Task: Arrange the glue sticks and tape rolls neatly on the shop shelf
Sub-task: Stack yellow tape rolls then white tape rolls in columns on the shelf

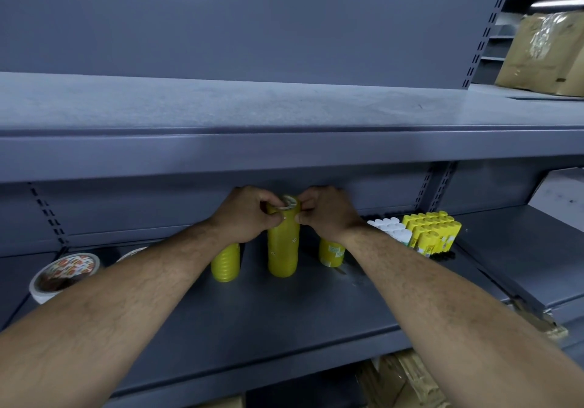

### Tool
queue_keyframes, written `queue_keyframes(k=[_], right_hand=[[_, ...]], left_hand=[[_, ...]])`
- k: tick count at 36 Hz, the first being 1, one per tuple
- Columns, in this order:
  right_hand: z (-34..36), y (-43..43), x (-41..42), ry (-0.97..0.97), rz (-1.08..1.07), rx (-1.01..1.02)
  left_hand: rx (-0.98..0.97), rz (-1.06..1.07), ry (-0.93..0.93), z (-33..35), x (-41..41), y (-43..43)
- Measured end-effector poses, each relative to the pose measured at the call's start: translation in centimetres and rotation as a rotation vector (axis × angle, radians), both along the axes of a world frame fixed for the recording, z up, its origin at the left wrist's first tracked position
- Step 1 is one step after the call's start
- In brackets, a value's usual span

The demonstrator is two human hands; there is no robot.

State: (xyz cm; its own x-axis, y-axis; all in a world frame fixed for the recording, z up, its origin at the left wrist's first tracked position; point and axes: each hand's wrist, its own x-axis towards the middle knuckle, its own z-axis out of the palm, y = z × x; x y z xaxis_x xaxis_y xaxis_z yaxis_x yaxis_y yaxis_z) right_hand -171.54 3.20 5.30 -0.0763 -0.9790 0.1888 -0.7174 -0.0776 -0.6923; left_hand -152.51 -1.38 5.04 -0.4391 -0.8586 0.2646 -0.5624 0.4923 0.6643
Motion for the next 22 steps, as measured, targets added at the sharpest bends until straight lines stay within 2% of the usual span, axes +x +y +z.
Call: queue_keyframes(k=[5, 11, 16, 22], right_hand=[[0.5, 0.1, 0.1, 0.083, 0.039, -0.011], [1.1, 0.7, 0.0, 0.179, 0.057, -0.003], [1.2, 1.0, -0.7, 0.289, 0.049, 0.041], [1.2, 1.4, -2.0, 0.511, 0.034, 0.043]], left_hand=[[0.024, -0.041, -0.013, 0.0, 0.1, 0.3], [0.027, 0.02, -0.107, 0.4, 0.7, 0.8], [-0.026, 0.027, -0.239, 0.8, 1.3, 1.2], [-0.14, 0.104, -0.503, 1.3, 2.7, 1.0]])
